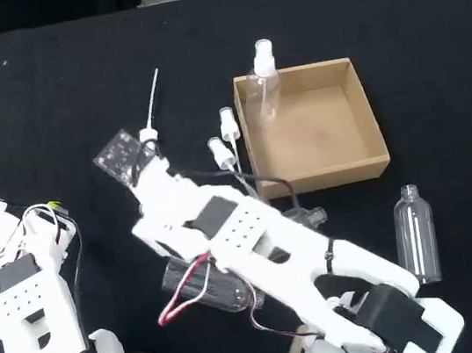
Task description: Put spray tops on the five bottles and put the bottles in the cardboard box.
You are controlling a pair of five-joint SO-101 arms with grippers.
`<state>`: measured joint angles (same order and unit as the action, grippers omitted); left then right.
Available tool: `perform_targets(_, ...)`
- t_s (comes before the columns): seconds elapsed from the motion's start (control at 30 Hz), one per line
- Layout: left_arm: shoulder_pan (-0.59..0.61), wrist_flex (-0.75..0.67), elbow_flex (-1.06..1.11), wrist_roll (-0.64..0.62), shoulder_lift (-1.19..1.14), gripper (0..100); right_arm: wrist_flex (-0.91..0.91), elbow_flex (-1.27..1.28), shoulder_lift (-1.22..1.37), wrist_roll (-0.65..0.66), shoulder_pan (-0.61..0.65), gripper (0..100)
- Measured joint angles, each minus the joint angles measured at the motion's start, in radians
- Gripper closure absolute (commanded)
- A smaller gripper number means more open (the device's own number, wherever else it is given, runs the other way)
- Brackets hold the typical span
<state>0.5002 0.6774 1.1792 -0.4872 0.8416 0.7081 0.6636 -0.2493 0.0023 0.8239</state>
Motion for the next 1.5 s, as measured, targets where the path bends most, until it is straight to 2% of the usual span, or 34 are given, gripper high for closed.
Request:
perform_targets(0.13, 0.000, 0.000, 0.000, 0.000, 0.000, 82, 0.224, -0.110, -0.058, 0.002, 0.000, 68.1)
perform_targets(0.3, 0.000, 0.000, 0.000, 0.000, 0.000, 82, 0.546, -0.213, -0.226, 0.003, -0.043, 79.5)
perform_targets(0.5, 0.000, 0.000, 0.000, 0.000, 0.000, 82, 0.827, -0.235, -0.439, 0.127, -0.275, 79.9)
perform_targets(0.63, 0.000, 0.000, 0.000, 0.000, 0.000, 82, 1.000, -0.235, -0.562, 0.275, -0.531, 80.0)
perform_targets(0.87, 0.000, 0.000, 0.000, 0.000, 0.000, 82, 0.996, -0.173, -0.583, 0.522, -1.135, 80.0)
perform_targets(1.0, 0.000, 0.000, 0.000, 0.000, 0.000, 82, 0.933, -0.110, -0.500, 0.571, -1.346, 80.0)
perform_targets(1.1, 0.000, 0.000, 0.000, 0.000, 0.000, 82, 0.888, -0.109, -0.450, 0.595, -1.436, 78.9)
perform_targets(1.2, 0.000, 0.000, 0.000, 0.000, 0.000, 82, 0.852, -0.101, -0.407, 0.601, -1.487, 73.4)
perform_targets(1.5, 0.000, 0.000, 0.000, 0.000, 0.000, 82, 0.684, 0.011, -0.204, 0.712, -1.522, 74.6)
